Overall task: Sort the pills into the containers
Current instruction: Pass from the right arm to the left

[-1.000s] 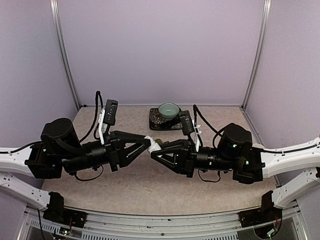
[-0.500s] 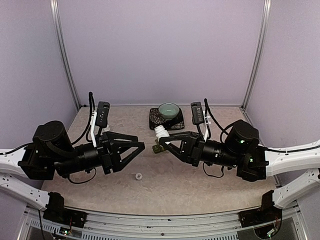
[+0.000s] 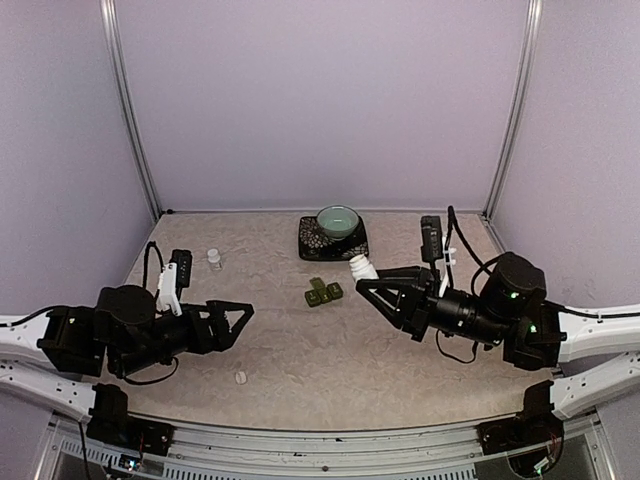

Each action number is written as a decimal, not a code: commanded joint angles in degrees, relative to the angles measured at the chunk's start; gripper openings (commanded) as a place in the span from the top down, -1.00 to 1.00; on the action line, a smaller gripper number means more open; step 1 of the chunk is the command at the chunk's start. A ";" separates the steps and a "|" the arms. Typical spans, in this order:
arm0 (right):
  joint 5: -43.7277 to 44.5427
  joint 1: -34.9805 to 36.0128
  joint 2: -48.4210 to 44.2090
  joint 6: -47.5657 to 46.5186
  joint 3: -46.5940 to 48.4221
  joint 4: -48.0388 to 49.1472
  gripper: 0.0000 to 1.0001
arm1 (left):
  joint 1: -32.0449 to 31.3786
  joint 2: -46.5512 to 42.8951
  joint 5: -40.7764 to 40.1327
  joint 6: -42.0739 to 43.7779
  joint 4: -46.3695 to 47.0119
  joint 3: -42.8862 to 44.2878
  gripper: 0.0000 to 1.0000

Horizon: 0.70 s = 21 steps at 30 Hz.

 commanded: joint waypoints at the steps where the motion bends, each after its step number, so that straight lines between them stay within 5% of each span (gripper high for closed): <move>1: 0.61 -0.28 1.41 -5.81 -5.32 2.06 0.69 | 2.25 2.74 -0.28 -11.73 -11.69 -2.17 -0.98; 8: -0.74 -0.33 3.70 -6.41 -7.83 6.86 0.69 | 6.91 5.56 6.80 -16.27 -15.00 -6.68 -0.94; 21: -0.14 -0.33 5.24 -11.36 -10.06 9.91 0.69 | 5.87 6.06 15.46 -19.67 -13.74 -12.03 -0.43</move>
